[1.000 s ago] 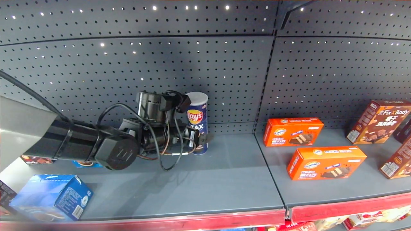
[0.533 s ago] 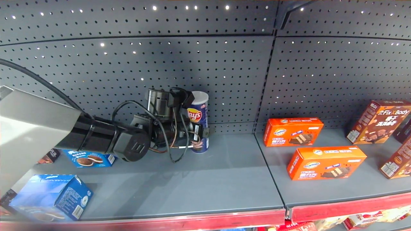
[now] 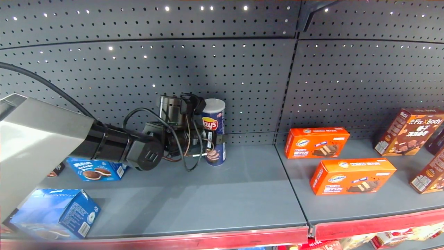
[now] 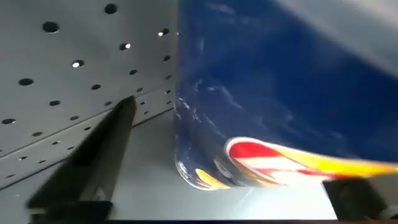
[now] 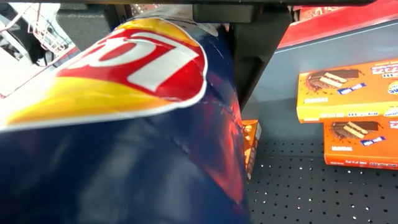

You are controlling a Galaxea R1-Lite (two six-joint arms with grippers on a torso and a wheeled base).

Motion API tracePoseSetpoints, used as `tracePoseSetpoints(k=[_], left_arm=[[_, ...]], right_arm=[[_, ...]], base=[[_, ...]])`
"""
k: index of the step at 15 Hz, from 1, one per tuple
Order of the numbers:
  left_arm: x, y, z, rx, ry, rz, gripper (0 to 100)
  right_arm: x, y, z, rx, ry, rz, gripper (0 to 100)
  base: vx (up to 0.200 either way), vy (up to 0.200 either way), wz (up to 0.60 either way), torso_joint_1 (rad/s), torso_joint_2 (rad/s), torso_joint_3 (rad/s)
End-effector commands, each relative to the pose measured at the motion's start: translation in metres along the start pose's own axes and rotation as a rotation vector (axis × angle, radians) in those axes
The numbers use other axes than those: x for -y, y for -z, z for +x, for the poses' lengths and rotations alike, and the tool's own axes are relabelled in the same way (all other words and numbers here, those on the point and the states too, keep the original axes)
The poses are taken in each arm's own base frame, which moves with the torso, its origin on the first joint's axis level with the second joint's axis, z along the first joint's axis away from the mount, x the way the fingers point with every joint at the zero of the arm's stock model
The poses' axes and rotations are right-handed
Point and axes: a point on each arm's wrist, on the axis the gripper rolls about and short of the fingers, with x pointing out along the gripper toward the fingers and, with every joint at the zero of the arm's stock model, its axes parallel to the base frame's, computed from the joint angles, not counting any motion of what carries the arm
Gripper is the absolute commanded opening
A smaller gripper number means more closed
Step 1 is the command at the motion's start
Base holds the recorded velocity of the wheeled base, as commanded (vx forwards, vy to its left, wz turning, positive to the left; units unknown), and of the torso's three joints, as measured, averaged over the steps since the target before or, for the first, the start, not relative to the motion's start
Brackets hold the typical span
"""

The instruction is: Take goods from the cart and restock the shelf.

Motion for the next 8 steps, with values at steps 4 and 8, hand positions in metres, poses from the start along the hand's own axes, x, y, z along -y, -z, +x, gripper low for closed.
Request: tracePoseSetpoints(k=[4, 8], left_arm=[[0.0009, -0.0015, -0.0012, 0.005, 0.003, -0.004, 0], [0.0022, -0.0014, -0.0012, 0.004, 0.006, -0.005, 0]], right_arm=[[0.0003, 0.0007, -0.0032, 0.004, -0.001, 0.001, 0], [0.0008, 0.0020, -0.0079, 0.000, -0.004, 0.000, 0]], base=[[0.000, 0.000, 0.00, 0.000, 0.00, 0.000], [0.000, 0.000, 0.00, 0.000, 0.00, 0.000]])
